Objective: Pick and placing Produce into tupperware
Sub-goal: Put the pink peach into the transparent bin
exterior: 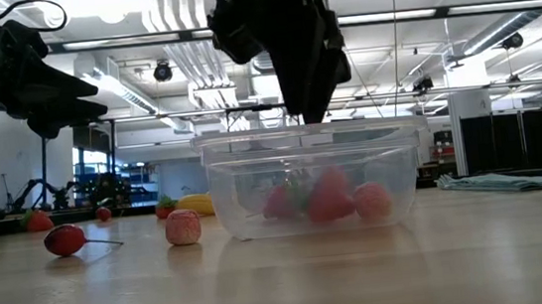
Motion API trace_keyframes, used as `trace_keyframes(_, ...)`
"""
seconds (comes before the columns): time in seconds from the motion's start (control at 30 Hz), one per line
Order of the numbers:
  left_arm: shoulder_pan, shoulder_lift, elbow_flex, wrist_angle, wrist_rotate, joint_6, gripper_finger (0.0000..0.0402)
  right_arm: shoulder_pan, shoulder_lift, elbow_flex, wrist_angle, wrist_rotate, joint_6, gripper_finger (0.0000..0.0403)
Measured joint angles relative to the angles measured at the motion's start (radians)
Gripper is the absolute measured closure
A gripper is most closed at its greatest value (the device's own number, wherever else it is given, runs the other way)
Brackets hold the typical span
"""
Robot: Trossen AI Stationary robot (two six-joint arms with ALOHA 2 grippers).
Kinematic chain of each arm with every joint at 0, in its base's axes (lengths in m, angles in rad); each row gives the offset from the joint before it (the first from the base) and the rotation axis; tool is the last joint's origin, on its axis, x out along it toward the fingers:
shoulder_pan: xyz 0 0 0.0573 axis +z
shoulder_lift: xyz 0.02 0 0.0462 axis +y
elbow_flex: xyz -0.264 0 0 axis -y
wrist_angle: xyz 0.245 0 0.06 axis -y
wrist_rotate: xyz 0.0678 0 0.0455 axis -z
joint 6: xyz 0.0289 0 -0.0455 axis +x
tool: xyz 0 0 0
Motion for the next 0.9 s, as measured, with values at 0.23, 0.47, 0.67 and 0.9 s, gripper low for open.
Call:
trace_keyframes(0.23, 0.0, 0.0, 0.0, 0.0, 0.0, 0.0, 0.0143, -0.082, -0.017, 0.041, -0.007, 0.068, 0.023, 0.0144)
trace_keyframes(0.47, 0.0, -0.001, 0.0, -0.001, 0.0, 0.0, 0.0143, -0.353, -0.016, 0.11, -0.017, 0.188, 0.056, 0.0144)
trace_keyframes(0.67, 0.0, 0.0, 0.0, 0.0, 0.0, 0.0, 0.0143, -0.531, -0.015, 0.055, 0.061, 0.184, -0.113, 0.0159)
trace_keyframes(0.9, 0.0, 0.0, 0.0, 0.0, 0.0, 0.0, 0.0143, -0.64, -0.014, -0.038, 0.192, 0.133, -0.195, 0.0165)
